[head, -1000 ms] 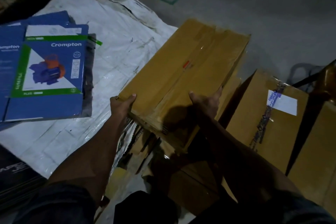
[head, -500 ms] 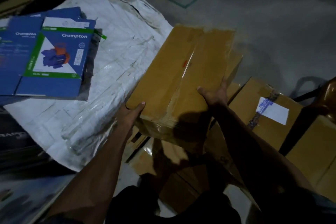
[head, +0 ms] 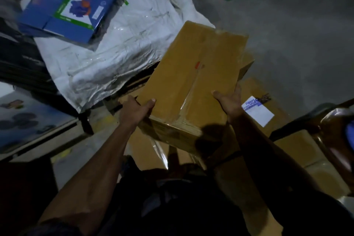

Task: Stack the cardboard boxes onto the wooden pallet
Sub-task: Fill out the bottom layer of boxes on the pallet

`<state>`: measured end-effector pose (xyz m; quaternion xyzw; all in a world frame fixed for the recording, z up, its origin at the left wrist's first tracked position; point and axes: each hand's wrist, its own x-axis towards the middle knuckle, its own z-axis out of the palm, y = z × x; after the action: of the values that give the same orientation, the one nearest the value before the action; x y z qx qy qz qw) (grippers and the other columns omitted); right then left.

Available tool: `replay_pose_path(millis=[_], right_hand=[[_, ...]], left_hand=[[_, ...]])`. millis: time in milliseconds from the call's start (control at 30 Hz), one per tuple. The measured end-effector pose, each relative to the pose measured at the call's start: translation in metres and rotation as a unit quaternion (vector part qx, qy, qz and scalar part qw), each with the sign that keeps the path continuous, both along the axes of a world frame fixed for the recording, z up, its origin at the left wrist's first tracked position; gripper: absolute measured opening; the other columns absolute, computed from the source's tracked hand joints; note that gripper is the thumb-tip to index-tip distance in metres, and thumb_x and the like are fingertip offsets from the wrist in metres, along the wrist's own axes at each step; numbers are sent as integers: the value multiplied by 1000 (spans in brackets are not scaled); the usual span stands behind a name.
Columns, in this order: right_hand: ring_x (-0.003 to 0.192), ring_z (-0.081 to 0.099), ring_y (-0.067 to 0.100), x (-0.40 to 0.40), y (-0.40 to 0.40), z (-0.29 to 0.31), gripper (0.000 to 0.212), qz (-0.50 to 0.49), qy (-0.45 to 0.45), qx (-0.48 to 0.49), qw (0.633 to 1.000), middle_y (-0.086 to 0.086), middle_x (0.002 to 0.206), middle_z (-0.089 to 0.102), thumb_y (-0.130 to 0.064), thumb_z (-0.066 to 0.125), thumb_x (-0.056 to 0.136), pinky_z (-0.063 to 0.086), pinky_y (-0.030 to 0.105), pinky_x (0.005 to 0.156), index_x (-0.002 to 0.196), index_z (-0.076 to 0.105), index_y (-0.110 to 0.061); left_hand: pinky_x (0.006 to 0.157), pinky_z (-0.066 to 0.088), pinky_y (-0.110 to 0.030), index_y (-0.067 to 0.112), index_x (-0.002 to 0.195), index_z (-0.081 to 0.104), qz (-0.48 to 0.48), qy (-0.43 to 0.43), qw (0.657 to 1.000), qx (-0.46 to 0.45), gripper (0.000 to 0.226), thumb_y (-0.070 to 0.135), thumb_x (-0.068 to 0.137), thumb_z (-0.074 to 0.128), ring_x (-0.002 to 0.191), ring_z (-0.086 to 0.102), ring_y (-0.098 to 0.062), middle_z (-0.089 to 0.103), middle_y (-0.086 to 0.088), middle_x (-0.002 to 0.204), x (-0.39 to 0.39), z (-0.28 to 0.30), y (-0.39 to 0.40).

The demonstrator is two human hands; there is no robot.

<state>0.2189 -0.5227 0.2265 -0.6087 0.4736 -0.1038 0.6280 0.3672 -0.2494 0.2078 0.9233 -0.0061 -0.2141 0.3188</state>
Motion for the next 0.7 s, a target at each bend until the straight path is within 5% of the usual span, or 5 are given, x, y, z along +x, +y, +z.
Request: replay_pose_path(millis=[233,400,567,700], right_hand=[[143,33,27,-52,14,-2,101,18,31,-15,999,10,157,33,-15,77,88,30,20,102,161,7,-14],[142,37,31,-56,19,-26,111,34,92,-31,995,15,157,33,-19,83,81,29,30,113,160,5,-10],[147,29,36,-43,7,-31,117,33,135,-48,989,16,163,21,-34,83,80,28,41,117,161,0,-19],[145,32,36,-34,2,-41,118,16,142,-65,988,14,164,21,-45,84,77,31,41,114,161,2,-28]], left_hand=[[95,48,-49,4,137,37,-56,14,986,154,86,74,88,39,113,56,-41,54,-19,130,-54,2,-3],[88,52,-47,-1,124,51,-100,81,985,112,101,85,73,38,103,62,-38,62,-20,121,-46,-18,-17],[103,44,-50,5,144,24,-143,65,985,76,91,59,84,65,128,47,-41,43,-20,144,-36,-8,-52],[108,36,-59,17,156,0,-163,32,983,71,117,65,76,71,139,34,-43,25,-18,157,-20,-14,-75]])
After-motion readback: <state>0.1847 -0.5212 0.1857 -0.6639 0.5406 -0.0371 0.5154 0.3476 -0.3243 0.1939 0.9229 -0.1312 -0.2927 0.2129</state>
